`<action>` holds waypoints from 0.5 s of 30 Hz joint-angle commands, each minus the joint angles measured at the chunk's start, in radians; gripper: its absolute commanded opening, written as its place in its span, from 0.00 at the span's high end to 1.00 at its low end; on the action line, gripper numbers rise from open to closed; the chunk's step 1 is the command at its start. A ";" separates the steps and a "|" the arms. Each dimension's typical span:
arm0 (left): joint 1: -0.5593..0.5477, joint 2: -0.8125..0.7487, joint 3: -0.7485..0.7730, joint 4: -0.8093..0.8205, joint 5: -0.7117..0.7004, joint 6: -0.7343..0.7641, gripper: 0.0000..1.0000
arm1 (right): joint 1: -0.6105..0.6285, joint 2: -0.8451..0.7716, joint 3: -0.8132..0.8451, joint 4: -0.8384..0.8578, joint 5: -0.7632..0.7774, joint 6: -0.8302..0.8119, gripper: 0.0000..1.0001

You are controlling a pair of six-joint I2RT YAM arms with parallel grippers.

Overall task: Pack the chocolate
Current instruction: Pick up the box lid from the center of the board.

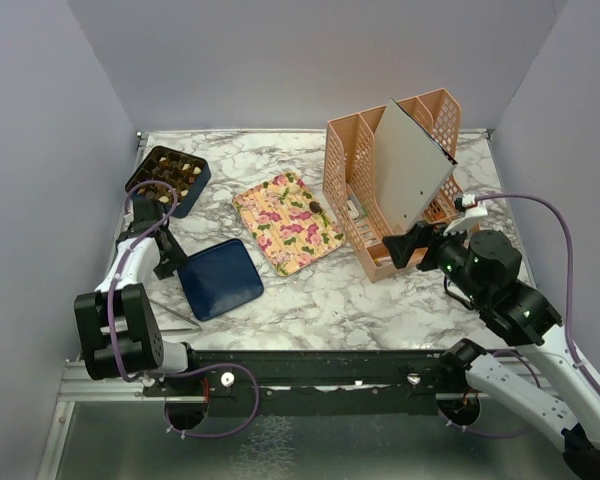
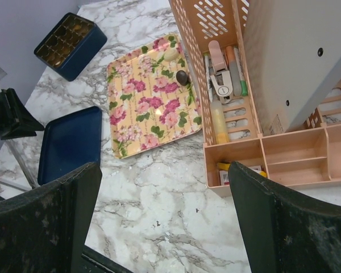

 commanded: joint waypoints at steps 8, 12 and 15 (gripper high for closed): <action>0.006 0.115 0.017 0.046 -0.022 0.006 0.67 | 0.002 -0.034 0.016 -0.028 -0.013 0.010 0.02; 0.012 0.153 0.016 0.055 0.000 0.012 0.68 | 0.002 -0.034 0.032 -0.040 -0.005 0.008 0.02; 0.016 0.174 0.019 0.055 0.004 0.018 0.68 | 0.002 -0.039 0.043 -0.038 -0.011 0.016 0.02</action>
